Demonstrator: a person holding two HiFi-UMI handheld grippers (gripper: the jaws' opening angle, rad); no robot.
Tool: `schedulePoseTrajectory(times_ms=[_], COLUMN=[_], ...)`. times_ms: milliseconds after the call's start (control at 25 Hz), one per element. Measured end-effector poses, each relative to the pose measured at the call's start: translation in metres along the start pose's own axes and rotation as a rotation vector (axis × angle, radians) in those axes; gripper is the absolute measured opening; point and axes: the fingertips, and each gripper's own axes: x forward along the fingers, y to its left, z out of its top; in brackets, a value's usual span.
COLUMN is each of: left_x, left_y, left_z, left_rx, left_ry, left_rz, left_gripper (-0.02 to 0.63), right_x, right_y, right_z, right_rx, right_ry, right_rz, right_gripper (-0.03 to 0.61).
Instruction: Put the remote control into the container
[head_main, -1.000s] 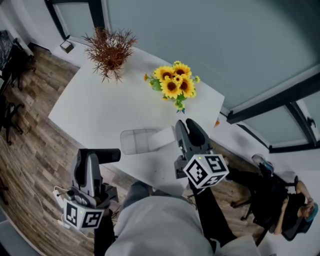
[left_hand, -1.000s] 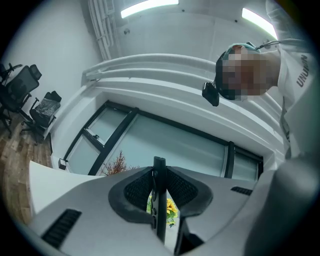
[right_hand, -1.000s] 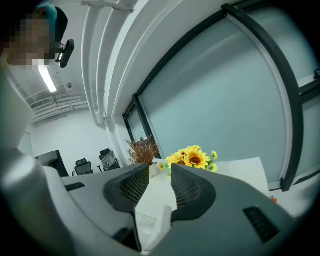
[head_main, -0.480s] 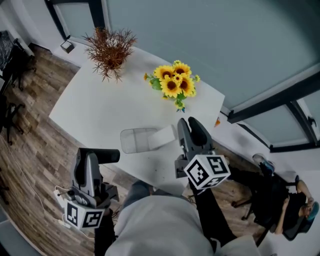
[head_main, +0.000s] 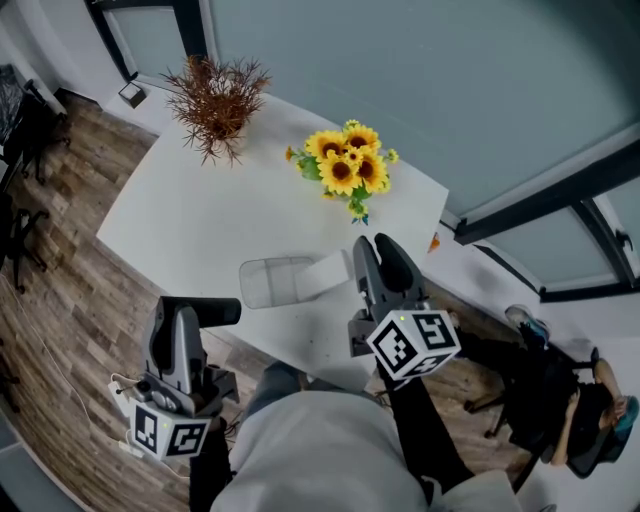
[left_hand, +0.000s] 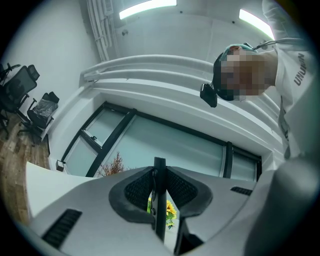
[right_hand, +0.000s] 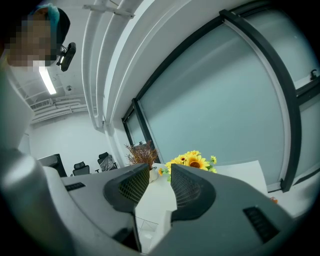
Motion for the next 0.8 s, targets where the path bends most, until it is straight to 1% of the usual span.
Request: schedulePoseTrajectory(times_ms=[360,560,800], left_x=[0.004,0.01,0.02], left_y=[0.0,0.002,0.006], left_z=[0.002,-0.007,-0.019], left_rx=[-0.062,-0.063,-0.058], left_ry=[-0.036,-0.013,0.016], left_rz=[-0.039,-0.046,-0.059], left_gripper=[0.086,0.086,0.086], right_x=[0.001,0.0,-0.002], right_y=[0.003,0.005,0.011], right_z=[0.0,-0.001,-0.002], right_rx=[0.001,0.0,-0.007], right_ry=[0.0,0.002,-0.003], right_rz=[0.005,0.006,0.027], right_gripper=[0.117,0.117,0.114])
